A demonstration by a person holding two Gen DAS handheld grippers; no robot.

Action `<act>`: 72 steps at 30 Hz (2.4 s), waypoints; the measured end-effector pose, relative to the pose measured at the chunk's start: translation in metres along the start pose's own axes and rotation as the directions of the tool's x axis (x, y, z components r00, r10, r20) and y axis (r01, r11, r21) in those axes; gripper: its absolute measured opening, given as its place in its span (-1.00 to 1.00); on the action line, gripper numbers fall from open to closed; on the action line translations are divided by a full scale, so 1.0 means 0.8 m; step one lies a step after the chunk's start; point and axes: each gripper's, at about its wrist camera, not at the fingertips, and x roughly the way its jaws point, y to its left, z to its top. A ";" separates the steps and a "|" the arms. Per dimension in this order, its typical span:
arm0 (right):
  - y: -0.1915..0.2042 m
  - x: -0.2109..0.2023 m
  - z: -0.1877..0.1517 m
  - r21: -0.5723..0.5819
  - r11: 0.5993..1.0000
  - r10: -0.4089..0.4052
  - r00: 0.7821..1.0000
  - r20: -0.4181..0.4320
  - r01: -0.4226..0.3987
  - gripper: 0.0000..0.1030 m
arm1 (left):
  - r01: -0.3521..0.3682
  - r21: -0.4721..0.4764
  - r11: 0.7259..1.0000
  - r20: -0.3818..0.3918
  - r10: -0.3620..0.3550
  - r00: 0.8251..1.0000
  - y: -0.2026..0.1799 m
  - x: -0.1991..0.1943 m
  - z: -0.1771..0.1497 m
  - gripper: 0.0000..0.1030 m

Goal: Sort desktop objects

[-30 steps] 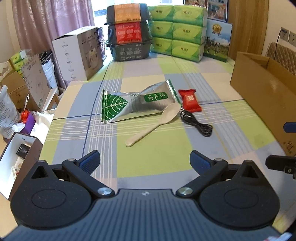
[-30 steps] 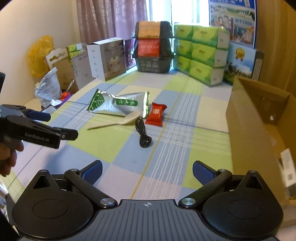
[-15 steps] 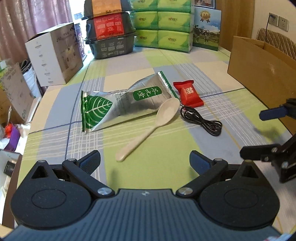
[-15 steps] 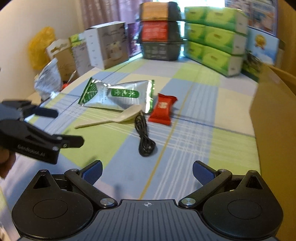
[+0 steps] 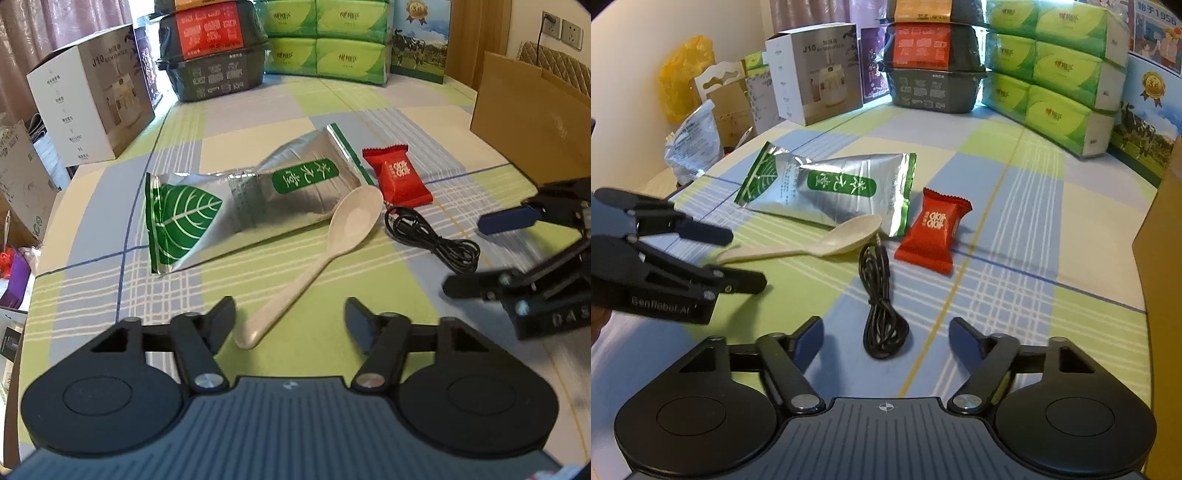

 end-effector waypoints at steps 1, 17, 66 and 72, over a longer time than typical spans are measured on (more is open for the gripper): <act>0.000 0.002 0.001 0.002 1.000 0.001 1.000 0.000 -0.001 0.25 | 0.003 -0.001 1.000 0.001 -0.003 1.000 0.000 0.000 -0.001 0.04; 0.012 -0.005 -0.006 -0.011 0.998 -0.058 0.998 -0.010 0.058 -0.57 | 0.075 -0.113 0.991 -0.064 -0.083 0.994 -0.018 -0.014 -0.001 -0.83; 0.002 -0.068 -0.052 0.103 0.982 -0.155 0.987 -0.041 0.159 -0.75 | 0.100 -0.123 0.987 0.038 -0.096 0.995 -0.104 -0.060 -0.036 -0.26; -0.014 -0.091 -0.053 0.190 0.964 -0.186 0.982 -0.020 0.187 -0.76 | 0.098 -0.056 0.994 0.050 -0.096 0.994 -0.122 -0.048 -0.024 -0.24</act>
